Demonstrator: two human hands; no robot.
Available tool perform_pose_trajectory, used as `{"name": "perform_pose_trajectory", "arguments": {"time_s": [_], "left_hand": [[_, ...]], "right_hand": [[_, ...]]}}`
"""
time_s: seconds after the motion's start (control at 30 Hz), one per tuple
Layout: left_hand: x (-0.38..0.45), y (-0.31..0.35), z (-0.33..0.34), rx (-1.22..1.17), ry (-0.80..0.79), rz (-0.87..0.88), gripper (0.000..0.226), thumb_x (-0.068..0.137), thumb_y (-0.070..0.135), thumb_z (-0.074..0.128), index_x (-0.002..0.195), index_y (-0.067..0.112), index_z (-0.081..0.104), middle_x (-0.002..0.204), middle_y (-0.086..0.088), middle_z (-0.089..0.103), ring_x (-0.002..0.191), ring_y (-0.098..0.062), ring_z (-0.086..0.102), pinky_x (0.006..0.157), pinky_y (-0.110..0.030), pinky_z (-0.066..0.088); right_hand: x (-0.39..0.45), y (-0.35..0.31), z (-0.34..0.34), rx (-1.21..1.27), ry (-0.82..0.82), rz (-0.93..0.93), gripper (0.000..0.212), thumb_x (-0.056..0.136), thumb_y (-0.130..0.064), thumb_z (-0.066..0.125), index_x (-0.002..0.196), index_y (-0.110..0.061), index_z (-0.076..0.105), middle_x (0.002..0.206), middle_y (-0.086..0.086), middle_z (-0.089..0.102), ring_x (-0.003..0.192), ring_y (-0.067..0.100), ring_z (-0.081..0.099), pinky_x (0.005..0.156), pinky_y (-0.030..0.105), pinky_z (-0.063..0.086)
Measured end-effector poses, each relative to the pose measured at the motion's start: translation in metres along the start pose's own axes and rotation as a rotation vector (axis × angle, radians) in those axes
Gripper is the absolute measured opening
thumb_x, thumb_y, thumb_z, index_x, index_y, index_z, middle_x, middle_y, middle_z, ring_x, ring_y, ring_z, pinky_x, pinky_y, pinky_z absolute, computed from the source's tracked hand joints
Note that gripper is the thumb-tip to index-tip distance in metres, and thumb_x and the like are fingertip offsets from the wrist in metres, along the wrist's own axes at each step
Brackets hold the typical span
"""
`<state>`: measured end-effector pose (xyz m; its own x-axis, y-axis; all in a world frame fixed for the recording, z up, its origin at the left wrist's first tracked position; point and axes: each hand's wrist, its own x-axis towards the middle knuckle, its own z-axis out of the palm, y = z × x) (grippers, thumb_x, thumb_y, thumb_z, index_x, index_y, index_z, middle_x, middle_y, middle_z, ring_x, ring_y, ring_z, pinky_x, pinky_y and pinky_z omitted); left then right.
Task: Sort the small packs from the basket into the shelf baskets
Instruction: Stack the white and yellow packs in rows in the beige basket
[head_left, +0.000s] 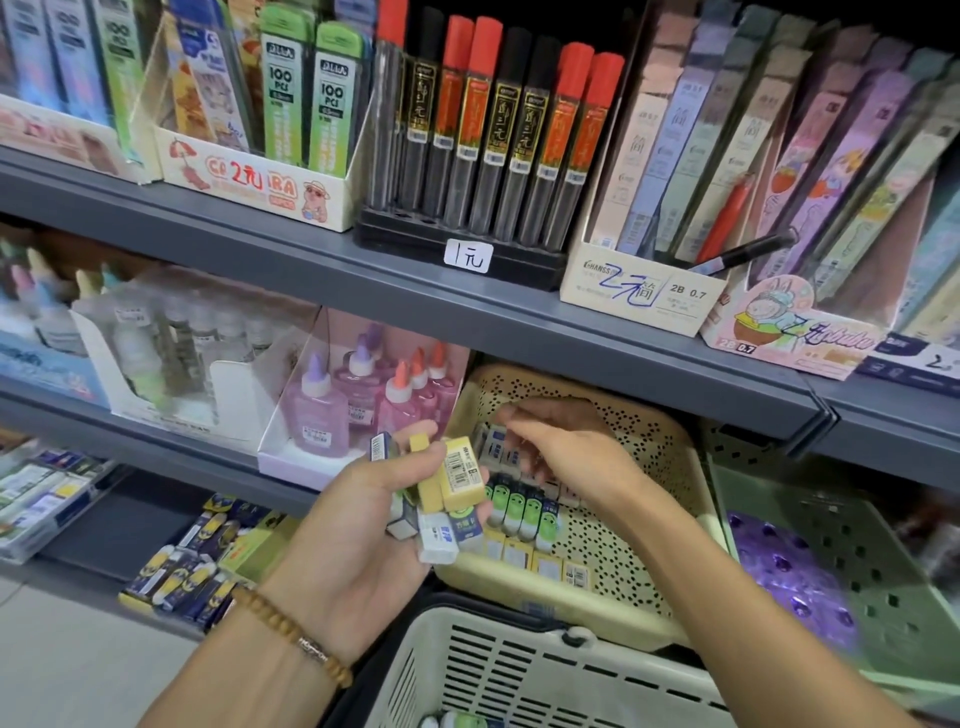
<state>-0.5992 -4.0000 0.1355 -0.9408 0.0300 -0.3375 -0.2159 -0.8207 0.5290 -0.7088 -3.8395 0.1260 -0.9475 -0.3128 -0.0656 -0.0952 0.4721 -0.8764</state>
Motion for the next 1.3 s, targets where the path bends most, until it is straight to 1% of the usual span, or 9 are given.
{"name": "perform_pose_trajectory", "arguments": {"time_s": [0.07,0.13,0.37,0.57,0.7,0.83,0.97,1.1,1.3], "left_hand": [[0.000,-0.002,0.002,0.045,-0.008,0.030,0.051,0.067,0.002,0.064,0.117,0.008,0.060,0.097,-0.020,0.068,0.081,-0.032,0.067,0.072,-0.048,0.056],[0.001,-0.004,0.004,0.112,-0.029,0.064,0.054,0.065,0.000,0.064,0.118,0.009,0.059,0.100,-0.016,0.071,0.075,-0.027,0.068,0.068,-0.043,0.058],[0.000,-0.011,0.005,0.397,-0.012,0.168,0.058,0.063,-0.004,0.073,0.117,0.013,0.061,0.100,-0.014,0.071,0.073,-0.024,0.071,0.059,-0.035,0.059],[0.003,-0.012,0.000,0.827,0.025,0.289,0.071,0.058,0.009,0.086,0.121,0.027,0.058,0.114,-0.006,0.068,0.099,-0.028,0.069,0.090,-0.047,0.054],[0.001,-0.010,0.004,0.950,-0.021,0.261,0.087,0.055,0.020,0.083,0.134,0.025,0.049,0.120,-0.002,0.066,0.105,-0.020,0.067,0.096,-0.044,0.051],[0.003,-0.012,0.001,0.836,-0.030,0.187,0.077,0.066,0.006,0.085,0.133,0.022,0.050,0.114,-0.008,0.068,0.093,-0.025,0.072,0.087,-0.044,0.055],[0.007,-0.007,-0.003,0.514,0.077,0.180,0.051,0.078,-0.018,0.062,0.118,0.013,0.057,0.109,-0.018,0.066,0.089,-0.032,0.072,0.065,-0.036,0.060],[0.007,0.002,-0.007,0.267,0.095,0.213,0.053,0.080,-0.028,0.044,0.120,0.006,0.052,0.080,-0.016,0.074,0.085,-0.034,0.073,0.056,-0.034,0.060],[0.010,0.002,-0.007,0.255,0.084,0.226,0.048,0.082,-0.025,0.044,0.117,0.006,0.053,0.083,-0.016,0.075,0.086,-0.028,0.073,0.055,-0.032,0.059]], "right_hand": [[-0.017,-0.017,0.002,-0.024,-0.140,-0.069,0.012,0.087,-0.047,0.066,0.087,-0.038,0.074,0.068,-0.010,0.068,0.054,-0.001,0.055,0.051,0.011,0.043],[-0.026,-0.027,0.005,0.002,-0.246,-0.134,0.016,0.086,-0.035,0.072,0.100,-0.027,0.075,0.075,-0.004,0.068,0.058,-0.001,0.054,0.053,0.010,0.041],[-0.036,-0.035,-0.002,0.227,-0.250,0.042,0.009,0.086,-0.006,0.068,0.092,-0.011,0.073,0.063,0.002,0.060,0.046,0.006,0.046,0.040,0.017,0.036],[-0.040,-0.041,-0.006,0.106,-0.283,0.018,0.008,0.088,-0.015,0.069,0.092,-0.008,0.067,0.058,-0.003,0.063,0.047,0.009,0.053,0.039,0.019,0.040],[-0.040,-0.045,-0.003,-0.060,-0.331,-0.040,0.015,0.085,-0.025,0.076,0.086,-0.011,0.070,0.058,-0.003,0.060,0.040,0.005,0.047,0.037,0.015,0.035],[-0.032,-0.039,-0.009,-0.040,-0.336,0.048,0.007,0.087,-0.019,0.070,0.081,-0.017,0.072,0.056,-0.006,0.058,0.040,0.006,0.041,0.037,0.018,0.031],[-0.024,-0.014,-0.031,0.111,-0.222,0.213,0.009,0.089,-0.023,0.069,0.094,-0.016,0.071,0.063,0.002,0.061,0.043,0.006,0.041,0.038,0.019,0.027],[-0.022,0.018,-0.035,-0.232,-0.236,0.318,0.013,0.095,-0.027,0.061,0.105,-0.018,0.064,0.072,-0.002,0.059,0.050,0.004,0.048,0.046,0.020,0.039],[-0.018,0.034,-0.006,-0.324,-0.377,0.371,0.005,0.098,-0.020,0.057,0.098,-0.019,0.062,0.085,0.000,0.065,0.048,0.003,0.055,0.050,0.020,0.049]]}}
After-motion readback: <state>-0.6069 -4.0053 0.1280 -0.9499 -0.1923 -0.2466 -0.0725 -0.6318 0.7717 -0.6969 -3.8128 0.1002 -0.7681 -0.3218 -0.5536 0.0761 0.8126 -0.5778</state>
